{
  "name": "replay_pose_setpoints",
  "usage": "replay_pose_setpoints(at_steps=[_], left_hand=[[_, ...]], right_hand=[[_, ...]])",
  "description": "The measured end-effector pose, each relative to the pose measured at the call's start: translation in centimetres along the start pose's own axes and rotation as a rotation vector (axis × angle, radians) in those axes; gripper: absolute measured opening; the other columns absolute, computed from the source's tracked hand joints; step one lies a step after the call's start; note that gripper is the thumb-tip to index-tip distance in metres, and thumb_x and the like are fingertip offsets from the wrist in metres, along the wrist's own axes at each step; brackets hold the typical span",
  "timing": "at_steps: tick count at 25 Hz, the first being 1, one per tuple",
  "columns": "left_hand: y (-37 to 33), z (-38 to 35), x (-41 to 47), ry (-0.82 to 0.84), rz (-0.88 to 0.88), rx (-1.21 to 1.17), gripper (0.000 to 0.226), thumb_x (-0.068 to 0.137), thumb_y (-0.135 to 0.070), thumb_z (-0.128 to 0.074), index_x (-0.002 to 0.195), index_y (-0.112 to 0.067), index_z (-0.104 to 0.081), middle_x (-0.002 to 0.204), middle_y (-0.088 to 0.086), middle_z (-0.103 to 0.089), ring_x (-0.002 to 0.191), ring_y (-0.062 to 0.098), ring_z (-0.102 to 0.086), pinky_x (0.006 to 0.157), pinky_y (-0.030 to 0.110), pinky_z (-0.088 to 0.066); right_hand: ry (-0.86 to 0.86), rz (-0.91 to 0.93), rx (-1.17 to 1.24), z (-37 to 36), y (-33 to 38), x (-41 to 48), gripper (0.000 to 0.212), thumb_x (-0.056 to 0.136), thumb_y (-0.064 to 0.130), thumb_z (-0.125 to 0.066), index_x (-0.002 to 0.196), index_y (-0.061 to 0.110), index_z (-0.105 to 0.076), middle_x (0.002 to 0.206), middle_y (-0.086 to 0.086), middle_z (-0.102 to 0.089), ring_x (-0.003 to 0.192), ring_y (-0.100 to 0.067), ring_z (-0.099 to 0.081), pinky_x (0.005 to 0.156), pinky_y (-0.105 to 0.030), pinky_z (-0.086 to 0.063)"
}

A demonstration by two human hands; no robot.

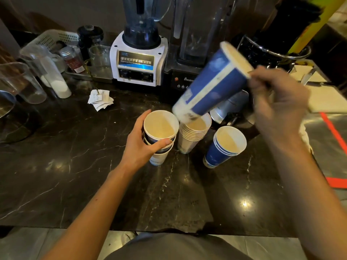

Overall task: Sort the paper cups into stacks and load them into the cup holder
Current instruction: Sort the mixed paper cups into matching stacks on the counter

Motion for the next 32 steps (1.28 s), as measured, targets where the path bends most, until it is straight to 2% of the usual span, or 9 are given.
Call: replay_pose_setpoints(at_steps=[3,6,11,13,18,20,23,27,32], left_hand=[[0.1,-0.3,-0.1,-0.009,-0.006,0.002,0.1,0.061,-0.062,-0.081,0.145,-0.035,-0.033,0.131,-0.036,-0.045,0.125,-0.011,-0.044,0.097,0.007,-0.042],[0.3,-0.1,0.0,-0.021,-0.014,0.001,0.095,0.065,-0.05,-0.081,0.145,-0.032,-0.034,0.129,-0.039,-0.045,0.123,-0.014,-0.044,0.095,0.005,-0.041],[0.5,-0.3,-0.3,-0.023,-0.031,0.002,0.089,0.067,-0.038,-0.081,0.144,-0.025,-0.038,0.131,-0.033,-0.047,0.123,-0.013,-0.045,0.095,0.004,-0.041],[0.5,-0.3,-0.5,-0.018,-0.033,0.005,0.089,0.067,-0.039,-0.081,0.144,-0.026,-0.039,0.132,-0.032,-0.046,0.125,-0.011,-0.045,0.096,0.006,-0.041],[0.2,-0.2,-0.5,-0.019,-0.025,0.004,0.091,0.066,-0.038,-0.081,0.144,-0.024,-0.038,0.131,-0.032,-0.046,0.125,-0.01,-0.045,0.097,0.008,-0.042],[0.1,-0.3,-0.4,-0.014,-0.023,0.002,0.091,0.065,-0.037,-0.082,0.145,-0.022,-0.039,0.132,-0.031,-0.047,0.125,-0.01,-0.045,0.097,0.008,-0.042],[0.3,-0.1,-0.4,-0.011,-0.032,0.001,0.092,0.065,-0.036,-0.083,0.145,-0.022,-0.039,0.135,-0.025,-0.048,0.127,-0.005,-0.046,0.099,0.011,-0.043],[0.4,-0.1,-0.5,0.028,-0.051,-0.015,0.091,0.065,-0.034,-0.085,0.144,-0.024,-0.039,0.133,-0.027,-0.051,0.129,0.0,-0.047,0.099,0.014,-0.043],[0.5,0.1,-0.3,0.062,-0.024,-0.015,0.093,0.064,-0.048,-0.083,0.142,-0.032,-0.037,0.129,-0.035,-0.051,0.128,-0.003,-0.047,0.099,0.012,-0.042]], right_hand=[[-0.053,-0.079,-0.118,4.2,-3.0,-0.9,0.022,0.1,0.017,-0.054,0.103,0.001,-0.068,0.094,-0.011,-0.067,0.091,-0.008,-0.058,0.085,-0.019,-0.043],[0.004,-0.024,-0.245,5.6,-4.2,-3.2,0.021,0.101,0.014,-0.054,0.101,0.0,-0.068,0.095,-0.016,-0.069,0.096,-0.02,-0.062,0.097,-0.022,-0.042],[0.154,0.003,-0.204,4.9,-5.3,-6.5,0.02,0.097,0.004,-0.049,0.099,0.0,-0.069,0.09,-0.014,-0.069,0.09,-0.019,-0.061,0.107,-0.035,-0.042],[0.294,-0.014,-0.199,3.9,-5.3,-8.1,0.022,0.092,0.004,-0.049,0.099,0.0,-0.069,0.091,-0.014,-0.069,0.092,-0.022,-0.062,0.108,-0.039,-0.042],[0.923,-0.26,-0.204,0.3,-5.0,-12.0,0.024,0.096,0.018,-0.058,0.117,0.014,-0.069,0.113,-0.004,-0.071,0.112,-0.025,-0.062,0.105,-0.046,-0.044],[0.847,-0.284,-0.201,0.2,-4.3,-11.2,0.032,0.097,0.029,-0.055,0.126,0.019,-0.063,0.123,-0.001,-0.066,0.118,-0.019,-0.057,0.1,-0.037,-0.047],[0.664,-0.11,-0.053,-2.2,-1.0,-8.8,0.036,0.099,0.034,-0.052,0.131,0.018,-0.058,0.125,-0.001,-0.062,0.118,-0.015,-0.054,0.099,-0.032,-0.046],[0.849,0.07,0.116,-8.8,3.0,-7.8,0.031,0.098,0.022,-0.059,0.127,0.013,-0.063,0.125,-0.005,-0.064,0.122,-0.02,-0.054,0.112,-0.032,-0.032],[0.851,0.126,0.076,-10.8,3.4,-6.9,0.012,0.092,0.01,-0.065,0.097,0.01,-0.076,0.094,-0.006,-0.074,0.096,-0.027,-0.066,0.113,-0.046,-0.034]])
Point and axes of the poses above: each hand's wrist, its own x-axis towards the middle knuckle, its own z-axis out of the back of the hand, y = z × x, the point moved 2 cm from there along x, towards the middle knuckle
